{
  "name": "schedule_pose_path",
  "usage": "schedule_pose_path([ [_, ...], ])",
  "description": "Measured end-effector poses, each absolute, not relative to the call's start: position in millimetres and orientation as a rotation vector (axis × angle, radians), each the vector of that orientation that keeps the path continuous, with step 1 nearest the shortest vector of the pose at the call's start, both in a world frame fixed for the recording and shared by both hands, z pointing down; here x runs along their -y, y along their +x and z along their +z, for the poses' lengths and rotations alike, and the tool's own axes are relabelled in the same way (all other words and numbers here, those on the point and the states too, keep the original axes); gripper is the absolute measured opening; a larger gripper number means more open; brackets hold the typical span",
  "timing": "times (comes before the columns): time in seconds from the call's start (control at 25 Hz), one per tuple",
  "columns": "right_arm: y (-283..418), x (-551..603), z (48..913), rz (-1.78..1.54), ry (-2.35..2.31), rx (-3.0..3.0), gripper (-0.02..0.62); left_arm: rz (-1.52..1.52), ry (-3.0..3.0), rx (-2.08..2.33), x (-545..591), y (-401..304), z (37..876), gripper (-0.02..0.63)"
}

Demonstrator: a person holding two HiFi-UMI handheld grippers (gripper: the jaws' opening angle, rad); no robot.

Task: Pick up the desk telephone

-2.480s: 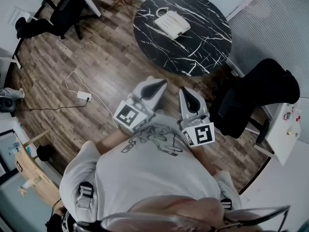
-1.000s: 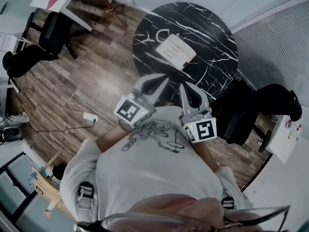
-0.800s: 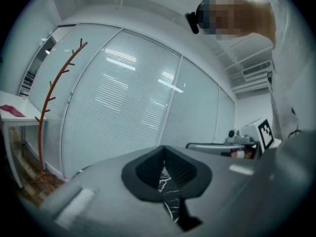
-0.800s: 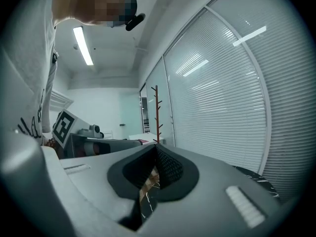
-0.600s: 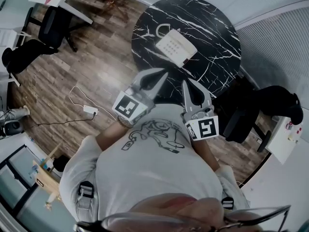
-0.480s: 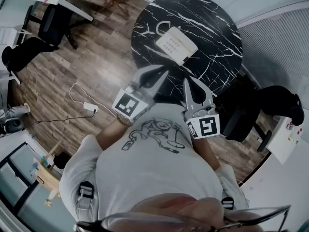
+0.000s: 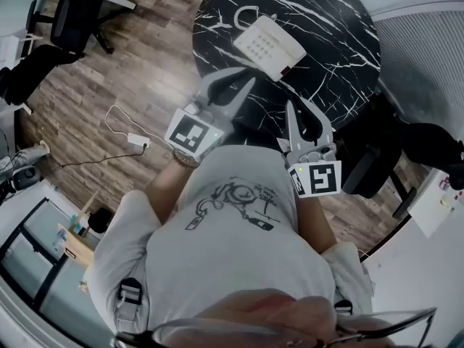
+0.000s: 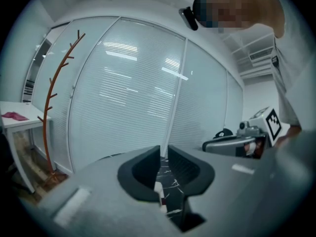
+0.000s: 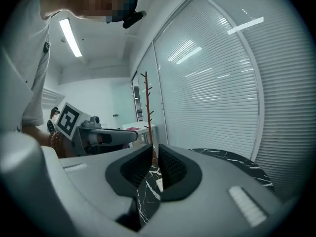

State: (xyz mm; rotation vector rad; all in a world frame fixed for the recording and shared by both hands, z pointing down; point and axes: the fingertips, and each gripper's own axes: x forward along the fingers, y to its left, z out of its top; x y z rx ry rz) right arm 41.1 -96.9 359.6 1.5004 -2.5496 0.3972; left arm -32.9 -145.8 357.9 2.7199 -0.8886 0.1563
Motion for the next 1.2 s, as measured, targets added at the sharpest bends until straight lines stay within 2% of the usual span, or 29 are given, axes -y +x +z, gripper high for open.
schedule_pose_path([
  [0.52, 63, 142, 475, 0.607, 1.556, 2.393, 0.105, 0.321, 2.624, 0.856, 205, -39, 479, 0.122],
  [0.72, 71, 167, 535, 0.667, 1.569, 2.335, 0.180, 0.379, 2.607, 0.859, 238, -35, 542, 0.172],
  [1.08, 81, 183, 631, 0.893, 1.619, 2.205, 0.328, 0.438, 2.491, 0.820, 271, -28, 640, 0.321],
  [1.2, 85, 187, 657, 0.952, 1.623, 2.178, 0.364, 0.484, 2.473, 0.816, 282, -26, 672, 0.342],
])
